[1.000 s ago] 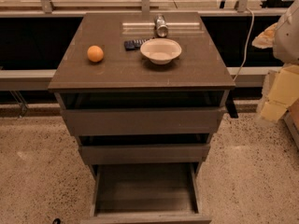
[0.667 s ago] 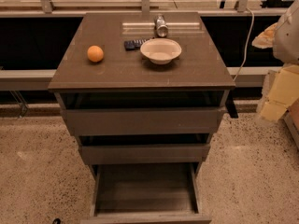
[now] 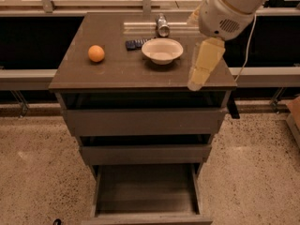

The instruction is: Place orange into bottom drawer

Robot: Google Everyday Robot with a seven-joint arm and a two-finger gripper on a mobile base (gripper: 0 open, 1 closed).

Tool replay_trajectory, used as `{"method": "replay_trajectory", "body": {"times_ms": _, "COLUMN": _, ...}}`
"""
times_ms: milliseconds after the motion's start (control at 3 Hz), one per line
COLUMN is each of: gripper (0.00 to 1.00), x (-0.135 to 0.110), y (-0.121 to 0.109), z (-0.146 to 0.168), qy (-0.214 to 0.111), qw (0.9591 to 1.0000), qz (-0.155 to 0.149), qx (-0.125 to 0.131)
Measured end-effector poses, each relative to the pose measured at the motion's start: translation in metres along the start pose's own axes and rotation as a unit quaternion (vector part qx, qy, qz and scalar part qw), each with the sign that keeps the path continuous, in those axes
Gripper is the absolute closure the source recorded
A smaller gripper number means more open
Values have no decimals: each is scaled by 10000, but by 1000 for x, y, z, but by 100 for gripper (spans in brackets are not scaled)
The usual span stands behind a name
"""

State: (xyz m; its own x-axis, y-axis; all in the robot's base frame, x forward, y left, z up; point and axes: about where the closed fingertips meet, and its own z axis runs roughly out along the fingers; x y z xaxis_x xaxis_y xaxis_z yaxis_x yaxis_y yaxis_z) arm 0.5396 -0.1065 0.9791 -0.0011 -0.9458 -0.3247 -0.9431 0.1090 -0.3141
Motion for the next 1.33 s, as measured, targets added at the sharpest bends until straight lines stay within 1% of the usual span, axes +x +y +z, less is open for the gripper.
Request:
{"method": "replay_trajectory", "body": {"times_ms": 333, "gripper": 0, "x": -77, "y": -52, "z": 29, "qy": -555, "qw": 9977, "qz": -351, "qx": 185}}
{"method": "replay_trajectory", "body": {"times_ms": 667, "gripper": 0, "x": -127, "y": -85, "z": 54, "qy": -799, "qw": 9953, "qz": -373, "qx": 392}}
{"method": "replay_trajectory", "body": {"times_ms": 1333, "gripper": 0, "x": -129, "y": -82, "z": 54, "qy": -807, "qw": 9952, "qz": -405, "qx": 367}}
